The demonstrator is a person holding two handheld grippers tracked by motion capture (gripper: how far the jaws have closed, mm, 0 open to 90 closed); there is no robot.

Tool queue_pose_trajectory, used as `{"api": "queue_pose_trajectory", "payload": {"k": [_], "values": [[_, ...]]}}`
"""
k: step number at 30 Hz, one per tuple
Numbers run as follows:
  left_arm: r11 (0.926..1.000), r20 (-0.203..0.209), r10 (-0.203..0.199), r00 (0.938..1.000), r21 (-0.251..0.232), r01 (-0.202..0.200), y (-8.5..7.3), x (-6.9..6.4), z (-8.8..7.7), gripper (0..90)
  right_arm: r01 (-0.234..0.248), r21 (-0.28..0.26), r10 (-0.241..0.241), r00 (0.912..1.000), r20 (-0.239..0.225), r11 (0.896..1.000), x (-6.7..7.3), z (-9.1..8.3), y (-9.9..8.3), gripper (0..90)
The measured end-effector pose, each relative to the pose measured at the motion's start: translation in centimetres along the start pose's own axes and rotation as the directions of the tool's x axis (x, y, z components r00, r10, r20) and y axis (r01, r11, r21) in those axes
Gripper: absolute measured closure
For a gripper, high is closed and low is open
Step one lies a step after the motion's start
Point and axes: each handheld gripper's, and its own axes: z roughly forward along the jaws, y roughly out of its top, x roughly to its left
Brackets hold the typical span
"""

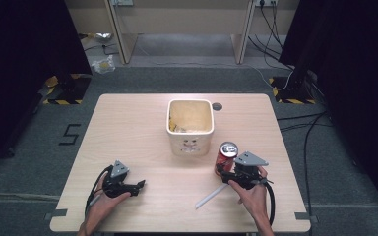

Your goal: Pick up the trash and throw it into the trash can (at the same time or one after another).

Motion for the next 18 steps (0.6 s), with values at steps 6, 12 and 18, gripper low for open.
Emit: {"api": "queue_pose_trajectory", "payload": {"k": [6, 12, 18], "values": [[1.0, 0.0, -0.001, 1.0, -0.001, 0.001, 0.0, 0.0, 0.0, 14.4, 0.005, -0.008, -0.005, 1.0, 0.009, 1.0, -0.1, -0.4, 0.7, 34.0], [1.0, 0.0, 0.001, 1.0, 0.001, -0.001, 0.0, 0.0, 0.0, 14.4, 0.011, -0.02, -0.01, 0.9998, 0.019, 1.0, 0.0, -1.0, 1.4, 34.0], [1.0, 0.0, -0.004, 1.0, -0.003, 0.004, 0.0, 0.0, 0.0, 14.4, 0.024, -0.024, -0.024, 0.9993, 0.028, 0.999, 0.1, -1.5, 2.1, 34.0]]}}
